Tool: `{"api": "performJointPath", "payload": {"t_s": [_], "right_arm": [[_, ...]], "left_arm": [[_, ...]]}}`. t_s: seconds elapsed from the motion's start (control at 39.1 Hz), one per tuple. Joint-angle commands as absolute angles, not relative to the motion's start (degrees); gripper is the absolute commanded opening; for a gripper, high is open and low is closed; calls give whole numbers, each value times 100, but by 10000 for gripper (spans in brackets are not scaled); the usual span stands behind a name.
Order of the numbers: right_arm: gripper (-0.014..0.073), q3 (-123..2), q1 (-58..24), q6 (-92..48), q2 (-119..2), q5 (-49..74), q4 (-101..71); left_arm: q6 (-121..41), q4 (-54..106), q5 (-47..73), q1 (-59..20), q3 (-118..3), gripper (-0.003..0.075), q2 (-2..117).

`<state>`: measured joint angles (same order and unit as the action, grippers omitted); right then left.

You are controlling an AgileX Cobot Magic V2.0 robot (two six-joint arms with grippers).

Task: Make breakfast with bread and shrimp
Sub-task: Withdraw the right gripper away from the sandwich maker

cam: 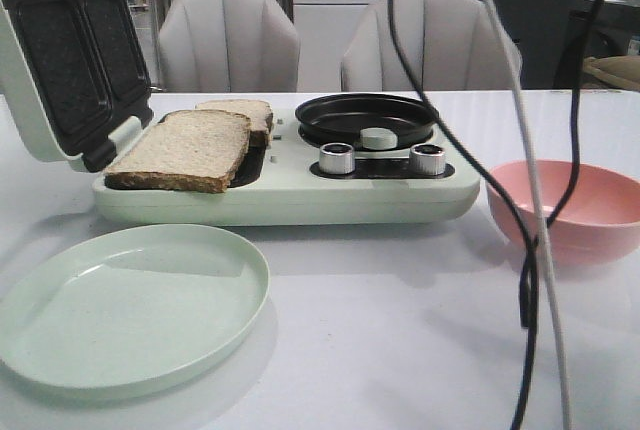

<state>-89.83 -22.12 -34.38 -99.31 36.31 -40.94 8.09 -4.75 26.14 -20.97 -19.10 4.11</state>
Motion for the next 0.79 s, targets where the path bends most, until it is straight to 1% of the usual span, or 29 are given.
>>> {"api": "performJointPath", "payload": {"t_s": [0.0,0.08,0.18,0.38,0.54,0.77], "right_arm": [[561,-9182,-2156,-2269,-9278,3763,-2586],[561,-9115,-2040,-1700,-9033,3831,-1983],[561,-8829,-1726,-1228,-8664,3709,-1665],[561,-7659,-1081,-1170,-7707,3377,-1476],[561,-6700,-968,-1176,-6931,3093,-1041],[561,-5067,-1006,-1171,-5314,1690,-1323]], "left_arm": [[869,-491,2190,-2127,-2064,604,474],[869,-491,2190,-2127,-2064,604,474],[869,-491,2190,-2127,-2064,604,474],[869,-491,2190,-2127,-2064,604,474],[869,-491,2190,-2127,-2064,604,474],[869,-491,2190,-2127,-2064,604,474]]}}
